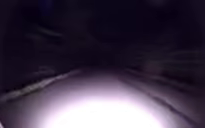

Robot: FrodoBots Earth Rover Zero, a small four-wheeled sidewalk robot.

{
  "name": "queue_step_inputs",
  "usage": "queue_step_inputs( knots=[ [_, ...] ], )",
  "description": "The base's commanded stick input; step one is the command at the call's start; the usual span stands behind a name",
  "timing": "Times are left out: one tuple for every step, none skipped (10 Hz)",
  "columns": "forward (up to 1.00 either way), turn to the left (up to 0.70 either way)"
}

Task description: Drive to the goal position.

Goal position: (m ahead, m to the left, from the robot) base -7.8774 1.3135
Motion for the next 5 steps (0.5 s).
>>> queue_step_inputs(
  knots=[
    [-1.00, 0.00],
    [-1.00, 0.00],
    [-1.00, 0.00],
    [-1.00, 0.00],
    [-1.00, 0.00]
  ],
)
